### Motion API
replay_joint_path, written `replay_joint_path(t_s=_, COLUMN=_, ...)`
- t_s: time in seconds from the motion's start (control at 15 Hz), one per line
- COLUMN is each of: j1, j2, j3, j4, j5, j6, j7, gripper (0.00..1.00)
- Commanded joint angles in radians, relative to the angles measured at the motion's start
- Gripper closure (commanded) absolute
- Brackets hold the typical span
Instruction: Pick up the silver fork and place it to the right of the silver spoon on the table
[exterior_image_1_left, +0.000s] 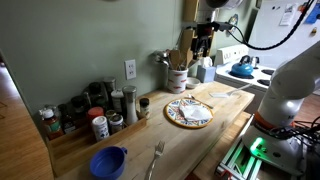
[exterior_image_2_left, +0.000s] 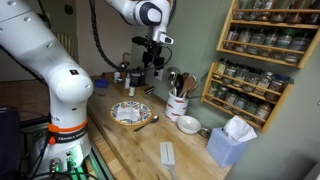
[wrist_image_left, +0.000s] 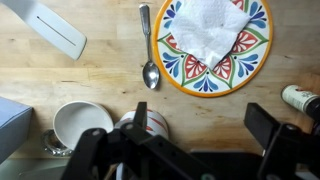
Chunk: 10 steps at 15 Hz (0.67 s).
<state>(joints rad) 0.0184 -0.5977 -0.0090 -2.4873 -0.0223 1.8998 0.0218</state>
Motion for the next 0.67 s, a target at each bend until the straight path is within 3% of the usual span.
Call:
replay_joint_path(t_s=0.0, j1=0.027, j2=-0.029, j3=0.037, j4=-0.033, j5=0.078, j6=-0.068, j7=0.048, gripper=0.00)
replay_joint_path(t_s=0.27, j1=0.070, j2=-0.047, j3=0.094, j4=-0.083, j5=0.270, j6=-0.160, j7=0.181, gripper=0.00)
replay_joint_path(t_s=0.6, j1=0.135, j2=-0.055, j3=0.211, j4=-0.187, j5=0.606, j6=0.078, j7=0.349, gripper=0.00)
